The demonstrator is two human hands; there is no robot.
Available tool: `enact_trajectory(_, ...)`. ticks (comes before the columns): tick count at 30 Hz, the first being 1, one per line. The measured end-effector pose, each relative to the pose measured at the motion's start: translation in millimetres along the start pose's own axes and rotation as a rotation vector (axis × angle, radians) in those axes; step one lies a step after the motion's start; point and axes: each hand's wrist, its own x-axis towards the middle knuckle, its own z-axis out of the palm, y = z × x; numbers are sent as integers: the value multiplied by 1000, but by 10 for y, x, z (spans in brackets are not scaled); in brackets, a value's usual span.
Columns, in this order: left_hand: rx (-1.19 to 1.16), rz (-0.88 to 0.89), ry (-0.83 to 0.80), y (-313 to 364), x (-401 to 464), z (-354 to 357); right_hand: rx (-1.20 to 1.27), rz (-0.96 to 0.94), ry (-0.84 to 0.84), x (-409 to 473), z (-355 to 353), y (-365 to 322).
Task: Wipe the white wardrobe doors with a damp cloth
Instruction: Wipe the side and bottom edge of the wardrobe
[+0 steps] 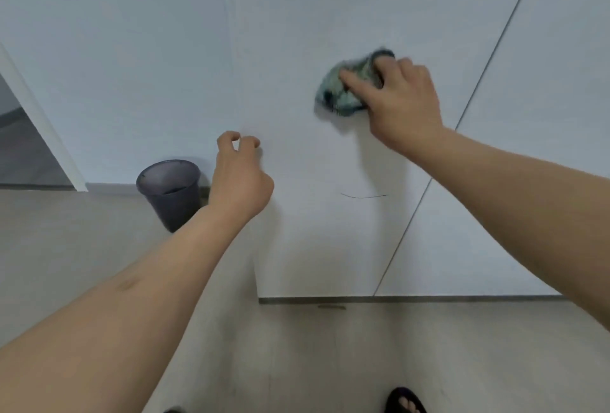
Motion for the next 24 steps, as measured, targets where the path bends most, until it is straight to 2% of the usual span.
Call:
enact_trajectory(4,-66,31,24,72,80,-308,148,339,47,872,-521,-265)
enact_trajectory(6,-86,11,35,111,133,-434,176,382,88,1064,-538,-502)
enact_trajectory(9,-76,6,31,119,189,-542,141,192,3,929,-293,-913)
enact_trajectory(13,-46,15,47,84,241,-536,58,-80,-31,354,183,-1348)
enact_trajectory(18,71,94,51,-25,220,-269,108,-253,-145,-645,809,-1780)
enact_trajectory(22,143,132,-66,-235,225,40,35,-378,-226,-1290,1181,-1748)
enact_trajectory(24,174,124,-155,-296,225,185,28,-365,-210,-1433,1262,-1657)
